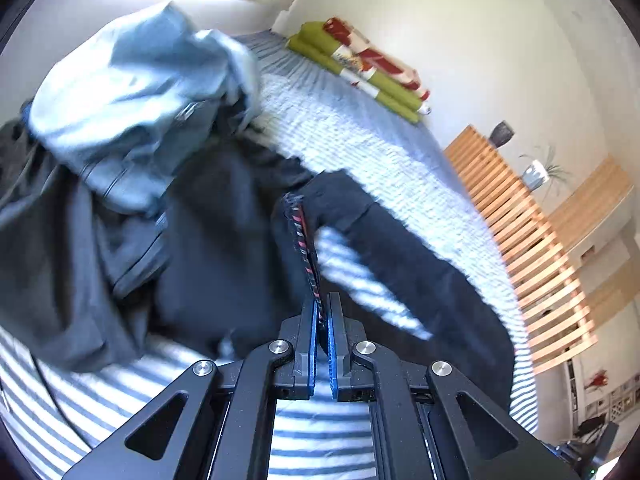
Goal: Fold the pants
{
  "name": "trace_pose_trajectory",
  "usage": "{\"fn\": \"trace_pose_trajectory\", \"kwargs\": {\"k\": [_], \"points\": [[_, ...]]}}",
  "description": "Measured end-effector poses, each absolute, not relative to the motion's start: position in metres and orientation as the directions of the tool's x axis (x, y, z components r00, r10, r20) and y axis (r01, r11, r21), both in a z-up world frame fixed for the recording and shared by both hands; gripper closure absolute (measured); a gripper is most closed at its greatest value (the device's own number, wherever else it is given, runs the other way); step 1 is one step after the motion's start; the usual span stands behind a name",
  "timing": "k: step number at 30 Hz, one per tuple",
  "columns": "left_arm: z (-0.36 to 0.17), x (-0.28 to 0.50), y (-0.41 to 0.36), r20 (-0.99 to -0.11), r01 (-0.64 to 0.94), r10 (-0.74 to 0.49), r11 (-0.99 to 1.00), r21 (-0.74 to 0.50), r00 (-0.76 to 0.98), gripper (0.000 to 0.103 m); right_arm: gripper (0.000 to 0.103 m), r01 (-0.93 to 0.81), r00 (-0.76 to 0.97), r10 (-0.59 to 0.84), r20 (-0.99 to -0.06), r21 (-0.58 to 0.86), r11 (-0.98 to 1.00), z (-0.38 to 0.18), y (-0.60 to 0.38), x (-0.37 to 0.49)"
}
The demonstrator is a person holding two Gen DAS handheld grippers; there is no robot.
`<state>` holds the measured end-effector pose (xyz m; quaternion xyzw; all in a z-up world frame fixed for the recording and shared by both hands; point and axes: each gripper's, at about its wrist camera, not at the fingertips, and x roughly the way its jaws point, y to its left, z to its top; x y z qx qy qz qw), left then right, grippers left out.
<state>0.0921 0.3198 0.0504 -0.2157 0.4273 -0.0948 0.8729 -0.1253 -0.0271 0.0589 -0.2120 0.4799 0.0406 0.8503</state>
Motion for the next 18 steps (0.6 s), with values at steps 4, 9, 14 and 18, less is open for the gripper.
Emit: {"fn": "trace_pose_trajectory", "kwargs": {"k": [4,9,14,18], "points": [[0.080,0.117,0.288,-0.695,0.039,-0.334,0.914,-0.404,0.637,0.099,0.098,-0.221,0.577,-0.164,-0.800,-0.346,0.912,0.080,-0.041,-0.108],[0.105,0.159,0.247,-0.693,0.087,-0.325,0.930,-0.356,0.643,0.099,0.098,-0.161,0.611,-0.227,-0.759,-0.399,0.903,0.096,-0.057,-0.075],[0.112,0.218,0.214,-0.707,0.089,-0.298,0.944,-0.317,0.641,0.100,0.098,-0.120,0.623,-0.272,-0.733,-0.433,0.893,0.103,-0.078,-0.034],[0.099,0.278,0.181,-0.746,0.078,-0.235,0.968,-0.240,0.623,0.099,0.098,-0.087,0.608,-0.312,-0.730,-0.451,0.888,0.094,-0.100,0.009]]}}
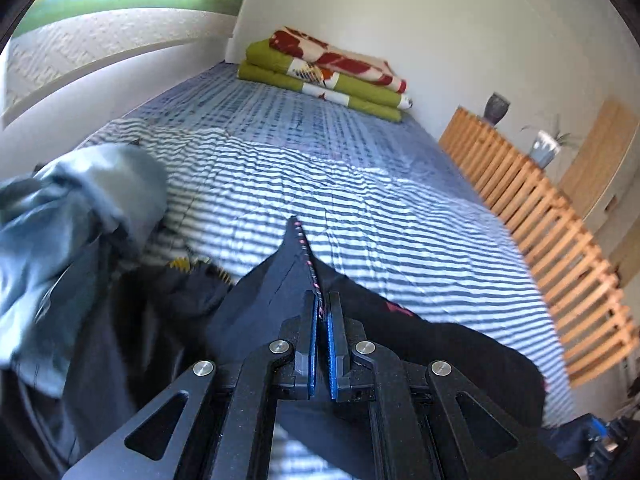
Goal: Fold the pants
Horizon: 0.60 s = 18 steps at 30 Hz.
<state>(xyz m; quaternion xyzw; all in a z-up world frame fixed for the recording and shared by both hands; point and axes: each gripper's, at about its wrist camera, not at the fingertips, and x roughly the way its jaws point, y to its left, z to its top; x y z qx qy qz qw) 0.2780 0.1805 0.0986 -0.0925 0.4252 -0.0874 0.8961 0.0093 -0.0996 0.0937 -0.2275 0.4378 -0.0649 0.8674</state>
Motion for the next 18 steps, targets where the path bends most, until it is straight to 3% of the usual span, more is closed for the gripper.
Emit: {"fn": "trace_pose_trajectory", "kwargs": {"k": [10,18], "points": [[0.009,0.411,0.111,-0.831,0.049,-0.122,0.992,-0.114,0.542,0.099,0.098,-0.032,0.524,-0.406,-0.749,-0.494,0.869,0.023,-0.152,0.141],[-0.058,0.454,0.084,-0.863,0.026,-0.018,1.000,-0.006,0.505,0.099,0.098,-0.031,0.496,-0.453,-0.741,-0.536,0.843,-0.024,-0.168,0.192]]}}
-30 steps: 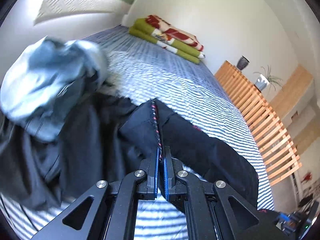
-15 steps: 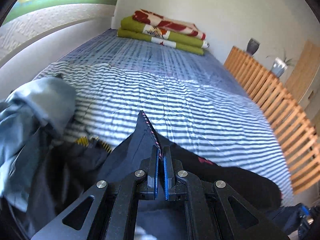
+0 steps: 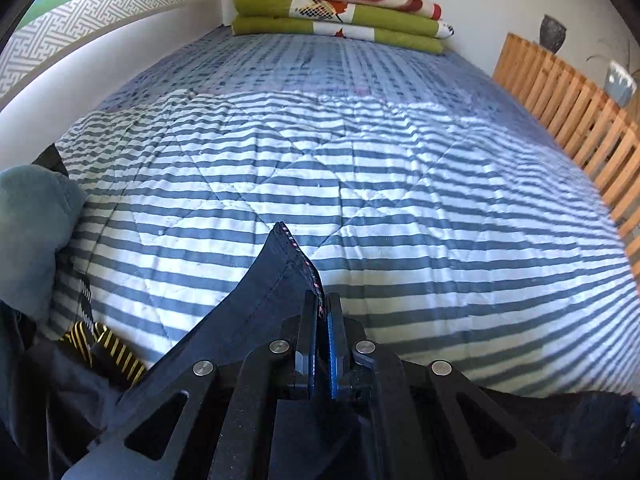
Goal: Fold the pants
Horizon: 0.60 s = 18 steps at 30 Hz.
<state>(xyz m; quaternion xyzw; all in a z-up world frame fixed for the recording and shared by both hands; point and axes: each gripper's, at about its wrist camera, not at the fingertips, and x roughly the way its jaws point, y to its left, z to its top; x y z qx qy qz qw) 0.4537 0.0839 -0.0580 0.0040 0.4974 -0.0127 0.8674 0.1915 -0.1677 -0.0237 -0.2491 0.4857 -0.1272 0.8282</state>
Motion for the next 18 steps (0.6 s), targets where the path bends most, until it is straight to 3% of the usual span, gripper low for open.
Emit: {"fn": "trace_pose_trajectory", "kwargs": {"k": [5,8,11,15,18], "points": [[-0.070,0.464,0.081,-0.879,0.013,0.007,1.000,0.015,0.476,0.096,0.096,-0.047,0.476,-0.446,-0.759,-0.528,0.848,-0.037,-0.176,0.216],[-0.058,0.461,0.086,-0.880,0.013,-0.024,1.000,-0.020,0.473,0.089,0.083,0.003,0.483,-0.407,-0.775,-0.463,0.886,-0.019,-0.190,0.224],[-0.029,0.442,0.088,-0.849,0.070,-0.043,0.998,-0.007,0.527,0.086,0.078,0.066,0.507,-0.342,-0.791,-0.360,0.931,0.016,-0.211,0.212],[0.012,0.388,0.098,-0.813,0.163,-0.153,0.984,-0.073,0.561,0.079,0.064,0.131,0.533,-0.311,-0.787,-0.286,0.949,0.052,-0.235,0.165],[0.022,0.330,0.107,-0.791,0.253,-0.270,0.956,-0.151,0.549,0.068,0.062,0.188,0.514,-0.243,-0.822,-0.169,0.968,0.058,-0.255,0.108]]}}
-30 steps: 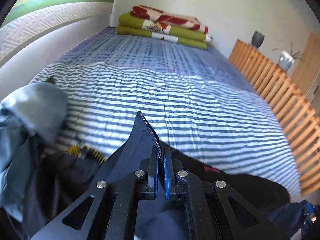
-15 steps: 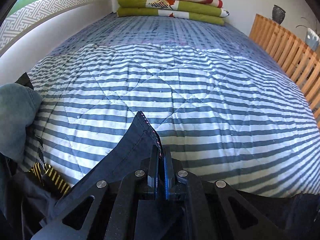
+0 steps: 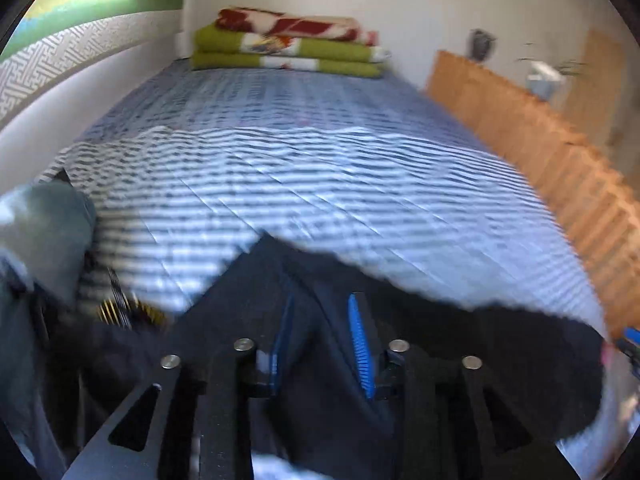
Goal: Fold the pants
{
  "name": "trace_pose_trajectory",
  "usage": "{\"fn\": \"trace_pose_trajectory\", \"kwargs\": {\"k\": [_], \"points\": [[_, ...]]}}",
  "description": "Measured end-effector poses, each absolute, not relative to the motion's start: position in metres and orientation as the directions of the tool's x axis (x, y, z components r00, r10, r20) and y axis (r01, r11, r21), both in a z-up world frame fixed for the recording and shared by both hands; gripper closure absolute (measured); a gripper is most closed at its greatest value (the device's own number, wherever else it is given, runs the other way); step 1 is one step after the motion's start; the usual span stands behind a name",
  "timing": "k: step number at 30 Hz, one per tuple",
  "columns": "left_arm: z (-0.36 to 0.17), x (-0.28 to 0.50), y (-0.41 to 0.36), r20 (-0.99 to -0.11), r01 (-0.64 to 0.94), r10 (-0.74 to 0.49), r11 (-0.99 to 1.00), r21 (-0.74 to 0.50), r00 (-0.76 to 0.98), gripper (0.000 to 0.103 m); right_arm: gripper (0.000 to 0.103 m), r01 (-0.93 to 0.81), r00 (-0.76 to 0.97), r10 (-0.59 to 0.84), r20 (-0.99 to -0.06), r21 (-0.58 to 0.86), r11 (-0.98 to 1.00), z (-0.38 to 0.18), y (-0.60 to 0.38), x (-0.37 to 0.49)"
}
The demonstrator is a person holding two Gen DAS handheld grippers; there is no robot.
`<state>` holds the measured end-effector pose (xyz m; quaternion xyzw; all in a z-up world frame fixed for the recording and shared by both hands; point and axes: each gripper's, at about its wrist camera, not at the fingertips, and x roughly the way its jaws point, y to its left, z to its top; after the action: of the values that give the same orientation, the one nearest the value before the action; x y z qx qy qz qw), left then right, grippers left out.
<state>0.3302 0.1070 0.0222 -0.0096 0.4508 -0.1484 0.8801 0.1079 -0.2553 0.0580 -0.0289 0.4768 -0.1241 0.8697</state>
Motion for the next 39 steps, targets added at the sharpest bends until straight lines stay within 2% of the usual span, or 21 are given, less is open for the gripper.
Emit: {"fn": "trace_pose_trajectory", "kwargs": {"k": [3,6,9,13,16,18,22,24,25,29,31,32,33,36,39], "points": [[0.002,0.268,0.104,-0.812,0.344,-0.345,0.919,-0.191,0.470,0.068,0.057,0.206,0.475,-0.242,-0.846,-0.160,0.965,0.038,-0.255,0.051],[-0.029,0.221,0.090,-0.844,0.416,-0.414,0.871,-0.260,0.341,0.068,0.057,0.195,0.422,-0.253,-0.870,-0.186,0.963,0.005,-0.244,0.008],[-0.053,0.189,0.067,-0.846,0.449,-0.473,0.829,-0.333,0.247,0.069,0.056,0.168,0.404,-0.285,-0.869,-0.236,0.957,-0.014,-0.230,-0.021],[-0.063,0.173,0.033,-0.826,0.477,-0.524,0.792,-0.382,0.209,0.070,0.055,0.098,0.456,-0.319,-0.831,-0.310,0.946,-0.023,-0.202,-0.030],[-0.065,0.167,0.004,-0.827,0.545,-0.532,0.754,-0.366,0.181,0.069,0.052,0.014,0.490,-0.322,-0.810,-0.362,0.932,-0.027,-0.176,-0.026],[-0.068,0.161,-0.017,-0.842,0.605,-0.506,0.735,-0.307,0.186,0.069,0.047,-0.050,0.525,-0.355,-0.774,-0.444,0.895,-0.031,-0.157,-0.020],[-0.080,0.157,-0.036,-0.859,0.655,-0.473,0.715,-0.244,0.196,0.070,0.045,-0.110,0.552,-0.410,-0.726,-0.551,0.827,-0.046,-0.139,-0.004],[-0.082,0.155,-0.044,-0.859,0.674,-0.468,0.705,-0.221,0.208,0.079,0.045,-0.132,0.574,-0.455,-0.681,-0.625,0.769,-0.055,-0.134,0.003],[-0.084,0.155,-0.047,-0.862,0.680,-0.462,0.702,-0.210,0.211,0.094,0.045,-0.142,0.576,-0.461,-0.675,-0.638,0.757,-0.057,-0.134,0.005],[-0.081,0.157,-0.046,-0.860,0.689,-0.467,0.694,-0.211,0.207,0.102,0.046,-0.184,0.578,-0.459,-0.674,-0.656,0.732,-0.059,-0.138,0.012],[-0.076,0.156,-0.044,-0.856,0.698,-0.476,0.683,-0.214,0.203,0.102,0.058,-0.209,0.572,-0.444,-0.690,-0.646,0.734,-0.056,-0.141,0.014],[-0.072,0.153,-0.044,-0.855,0.704,-0.477,0.678,-0.210,0.204,0.102,0.072,-0.220,0.563,-0.447,-0.695,-0.647,0.730,-0.055,-0.140,0.014],[-0.066,0.149,-0.042,-0.850,0.711,-0.484,0.672,-0.209,0.207,0.102,0.081,-0.225,0.558,-0.452,-0.696,-0.651,0.725,-0.054,-0.141,0.016],[-0.047,0.136,-0.033,-0.839,0.735,-0.500,0.648,-0.199,0.214,0.102,0.090,-0.240,0.547,-0.430,-0.718,-0.628,0.741,-0.042,-0.147,0.016],[-0.026,0.117,-0.020,-0.826,0.760,-0.527,0.616,-0.206,0.203,0.102,0.093,-0.242,0.553,-0.399,-0.731,-0.599,0.763,-0.020,-0.153,0.007]]}}
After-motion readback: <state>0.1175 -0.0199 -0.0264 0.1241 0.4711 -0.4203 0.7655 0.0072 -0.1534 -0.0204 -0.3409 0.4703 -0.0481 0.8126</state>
